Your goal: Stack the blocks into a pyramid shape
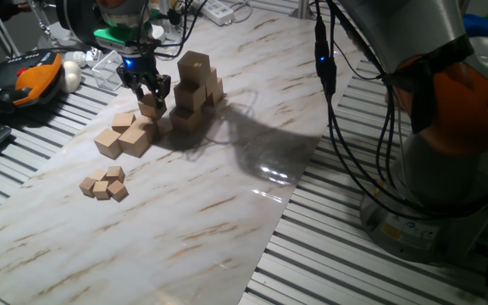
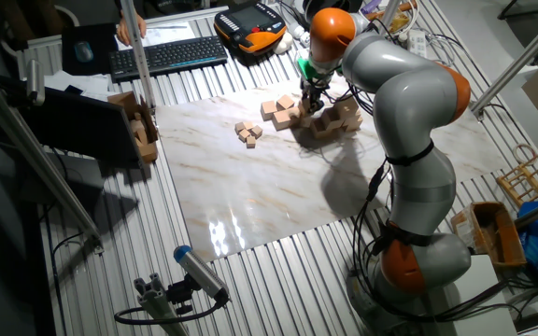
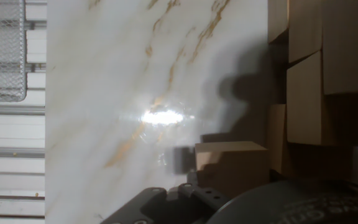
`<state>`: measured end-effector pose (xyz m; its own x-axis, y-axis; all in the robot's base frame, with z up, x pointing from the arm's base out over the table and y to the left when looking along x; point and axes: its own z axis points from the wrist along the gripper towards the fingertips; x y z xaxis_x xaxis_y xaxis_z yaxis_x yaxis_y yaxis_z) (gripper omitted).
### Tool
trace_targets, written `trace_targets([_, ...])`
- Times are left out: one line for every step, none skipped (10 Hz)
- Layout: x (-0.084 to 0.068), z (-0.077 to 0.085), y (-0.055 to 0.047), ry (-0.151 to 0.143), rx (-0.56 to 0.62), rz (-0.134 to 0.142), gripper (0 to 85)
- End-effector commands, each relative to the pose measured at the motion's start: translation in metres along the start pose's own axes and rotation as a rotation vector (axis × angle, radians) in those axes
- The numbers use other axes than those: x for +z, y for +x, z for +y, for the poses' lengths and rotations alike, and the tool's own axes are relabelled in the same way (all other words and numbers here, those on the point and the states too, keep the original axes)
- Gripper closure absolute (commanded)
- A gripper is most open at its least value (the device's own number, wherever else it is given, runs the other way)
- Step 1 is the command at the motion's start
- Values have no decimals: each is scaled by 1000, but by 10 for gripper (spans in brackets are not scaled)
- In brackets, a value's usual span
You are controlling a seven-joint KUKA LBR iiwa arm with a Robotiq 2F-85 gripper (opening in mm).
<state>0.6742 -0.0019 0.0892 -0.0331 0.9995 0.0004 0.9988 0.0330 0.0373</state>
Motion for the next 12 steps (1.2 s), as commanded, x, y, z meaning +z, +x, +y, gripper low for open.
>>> trace_targets([0, 0, 1, 0, 2, 2, 850])
trace_targets([1, -1, 3, 0, 2, 3, 850])
trace_targets([2, -1, 4, 0, 2, 3, 850])
trace_targets([2, -2, 5, -3, 2, 3, 850])
trace_targets([4, -2, 8, -3, 3, 1, 850])
trace_targets([5, -4, 11, -5, 8, 1, 850])
trace_targets([7, -5, 14, -5, 13, 0, 850])
trace_targets([8, -7, 17, -5, 17, 0, 850])
trace_targets([9, -8, 19, -3, 20, 1, 850])
trace_targets([10, -8, 21, -3, 23, 5, 850])
trace_targets([10, -9, 21, -3, 24, 6, 850])
trace_targets([11, -9, 22, -5, 27, 8, 850])
